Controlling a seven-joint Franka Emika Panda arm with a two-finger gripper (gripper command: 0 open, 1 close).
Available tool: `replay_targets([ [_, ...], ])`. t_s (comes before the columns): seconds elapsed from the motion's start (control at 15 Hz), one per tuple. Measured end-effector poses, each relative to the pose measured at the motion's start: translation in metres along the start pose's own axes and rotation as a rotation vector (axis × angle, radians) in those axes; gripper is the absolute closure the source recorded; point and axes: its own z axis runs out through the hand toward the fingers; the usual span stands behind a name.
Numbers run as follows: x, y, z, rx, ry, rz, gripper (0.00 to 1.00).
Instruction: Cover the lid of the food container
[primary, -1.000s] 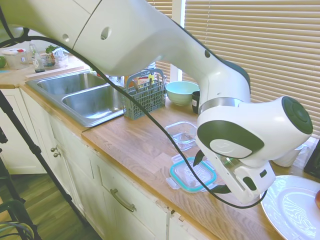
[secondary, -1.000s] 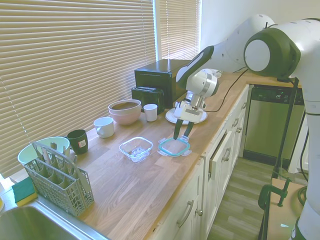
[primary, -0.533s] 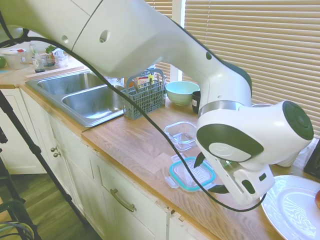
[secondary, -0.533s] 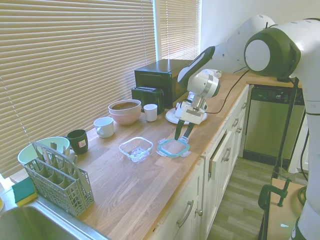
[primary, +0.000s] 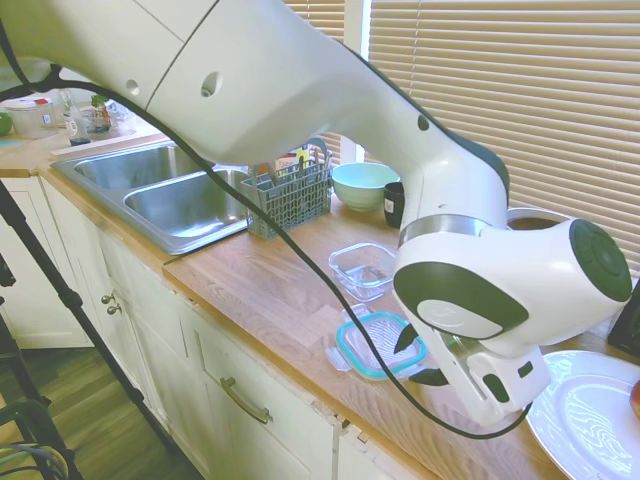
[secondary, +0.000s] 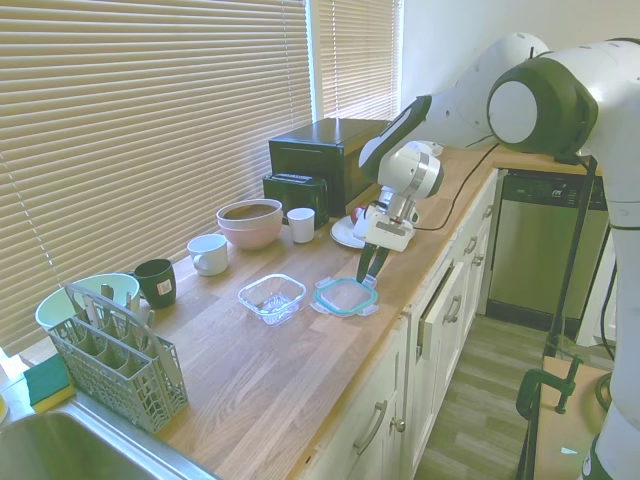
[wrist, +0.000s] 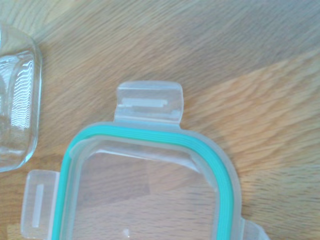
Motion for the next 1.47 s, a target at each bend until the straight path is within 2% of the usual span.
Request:
replay_targets([
  [0.6, -0.001, 0.002, 0.003, -0.006, 0.004, 0.009, 1.00],
  [0.93, -0.016, -0.006, -0.005, -0.026, 0.041, -0.006, 1.00],
  [1.47, -0.076, -0.039, -0.091, -0.007, 0.140, -0.050, 1.00],
])
